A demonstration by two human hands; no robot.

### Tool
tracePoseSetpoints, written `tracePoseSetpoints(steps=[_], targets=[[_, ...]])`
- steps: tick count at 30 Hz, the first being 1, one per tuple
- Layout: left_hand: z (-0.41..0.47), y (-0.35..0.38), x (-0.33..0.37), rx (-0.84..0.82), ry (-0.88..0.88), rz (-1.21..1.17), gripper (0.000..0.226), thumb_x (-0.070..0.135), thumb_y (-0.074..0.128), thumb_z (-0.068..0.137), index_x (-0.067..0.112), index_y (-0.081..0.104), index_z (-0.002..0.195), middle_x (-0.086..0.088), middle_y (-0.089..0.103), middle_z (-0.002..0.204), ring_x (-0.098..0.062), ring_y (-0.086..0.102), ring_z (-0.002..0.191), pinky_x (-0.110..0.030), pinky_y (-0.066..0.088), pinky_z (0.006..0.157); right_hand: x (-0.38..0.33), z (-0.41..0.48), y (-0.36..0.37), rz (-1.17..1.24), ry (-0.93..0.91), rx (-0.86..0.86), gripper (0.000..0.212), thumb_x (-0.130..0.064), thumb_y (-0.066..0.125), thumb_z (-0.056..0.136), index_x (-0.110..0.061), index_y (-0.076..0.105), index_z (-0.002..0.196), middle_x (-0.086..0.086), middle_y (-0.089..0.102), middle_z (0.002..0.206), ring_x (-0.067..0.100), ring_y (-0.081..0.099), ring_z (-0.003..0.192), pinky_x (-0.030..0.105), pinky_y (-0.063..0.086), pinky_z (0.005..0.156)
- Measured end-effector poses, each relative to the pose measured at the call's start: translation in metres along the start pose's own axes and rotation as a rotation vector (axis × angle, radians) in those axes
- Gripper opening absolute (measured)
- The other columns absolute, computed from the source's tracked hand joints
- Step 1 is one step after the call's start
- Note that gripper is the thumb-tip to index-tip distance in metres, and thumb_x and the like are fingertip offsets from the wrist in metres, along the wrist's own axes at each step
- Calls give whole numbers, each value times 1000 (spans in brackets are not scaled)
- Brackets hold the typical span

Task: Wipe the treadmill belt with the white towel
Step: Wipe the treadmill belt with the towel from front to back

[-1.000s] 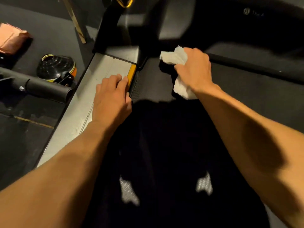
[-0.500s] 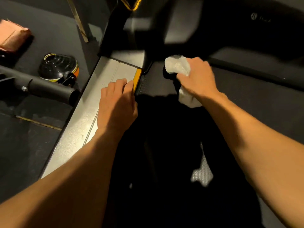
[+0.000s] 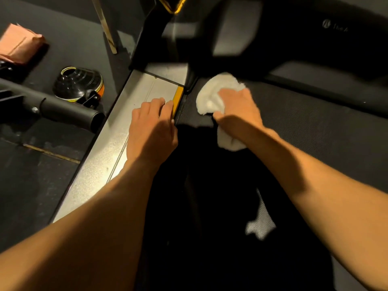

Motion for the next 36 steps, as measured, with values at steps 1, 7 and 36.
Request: tracePoseSetpoints(steps=[1, 7, 36], targets=[[0, 1, 0, -1, 2, 5, 47, 22, 52, 90, 4, 51, 133, -19, 56, 128, -35, 51, 114, -45, 40, 94, -11, -20, 7, 13, -92, -34, 48, -38, 50, 71, -25, 57, 117, 7, 56, 119, 30, 58, 105, 39, 53, 84], [-2, 0, 3, 1, 40, 51, 48, 20, 55, 91, 1, 48, 134, -23, 53, 129, -40, 49, 115, -49, 40, 93, 22, -20, -53, -158, -169, 202, 41, -30, 40, 72, -21, 60, 108, 7, 63, 110, 35, 55, 104, 37, 43, 79], [13, 41, 57, -4, -63, 285, 53, 33, 39, 92, 9, 43, 139, -23, 46, 131, -44, 29, 129, -57, 30, 97, 257, -71, -125, 1, 439, 408, 33, -50, 43, 79, -21, 54, 90, 10, 60, 107, 36, 54, 104, 44, 43, 85]])
Point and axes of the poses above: each hand's wrist, its own z-axis towards the middle knuckle, its own y-axis out of the palm, x = y × z, the point moved 9 cm from there along z, towards the middle knuckle
